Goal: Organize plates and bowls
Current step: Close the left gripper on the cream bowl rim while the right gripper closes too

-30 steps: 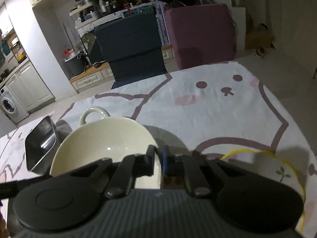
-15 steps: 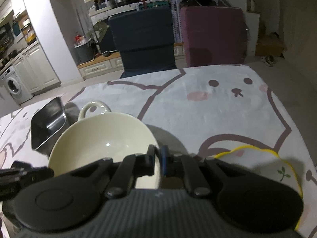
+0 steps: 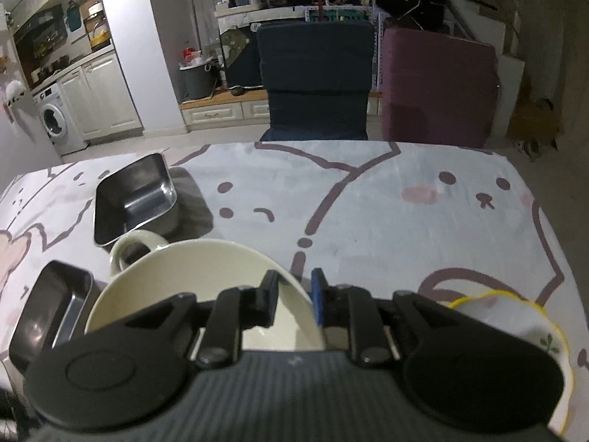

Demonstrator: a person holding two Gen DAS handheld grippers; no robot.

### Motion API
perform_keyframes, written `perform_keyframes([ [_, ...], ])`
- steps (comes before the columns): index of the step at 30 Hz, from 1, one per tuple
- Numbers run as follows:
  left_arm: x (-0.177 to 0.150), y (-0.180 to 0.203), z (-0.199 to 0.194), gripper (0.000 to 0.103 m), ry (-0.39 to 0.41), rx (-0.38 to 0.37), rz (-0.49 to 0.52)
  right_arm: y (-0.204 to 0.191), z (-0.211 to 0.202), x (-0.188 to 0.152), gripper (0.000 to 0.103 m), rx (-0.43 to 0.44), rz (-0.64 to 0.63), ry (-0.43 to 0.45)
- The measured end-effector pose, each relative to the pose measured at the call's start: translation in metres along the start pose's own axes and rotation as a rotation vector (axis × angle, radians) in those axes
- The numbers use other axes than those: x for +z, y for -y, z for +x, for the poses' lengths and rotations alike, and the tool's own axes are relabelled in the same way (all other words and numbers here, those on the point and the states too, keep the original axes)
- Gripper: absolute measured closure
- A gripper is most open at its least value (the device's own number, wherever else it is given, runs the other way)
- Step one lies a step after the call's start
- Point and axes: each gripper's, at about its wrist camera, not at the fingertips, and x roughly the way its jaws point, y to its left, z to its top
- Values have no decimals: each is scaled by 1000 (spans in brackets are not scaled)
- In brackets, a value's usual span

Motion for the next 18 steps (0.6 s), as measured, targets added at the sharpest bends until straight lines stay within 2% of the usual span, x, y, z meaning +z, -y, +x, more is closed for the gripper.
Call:
perform_keyframes([
  [2,-1,7,0,103,6,14,27,4,3,-3,82,8,17,-20],
  [7,6,-1,-13,103,49,17,-4,11,-12,-9,81,1,73,1],
  [10,16,-4,-23,103,94,11,-8,18,-36,-13,70,10,172,30],
  [11,19,-5,-26,103,105,4,-12,21,-43,-17,70,14,207,28],
  [15,33,-9,-31,103,149,14,-15,27,-69,-43,68,16,353,-22],
  [17,39,-13,-30,101,163,26,-19,29,-76,-58,63,21,437,-53],
  [18,42,-15,-29,96,169,31,-26,29,-81,-66,61,16,474,-64],
])
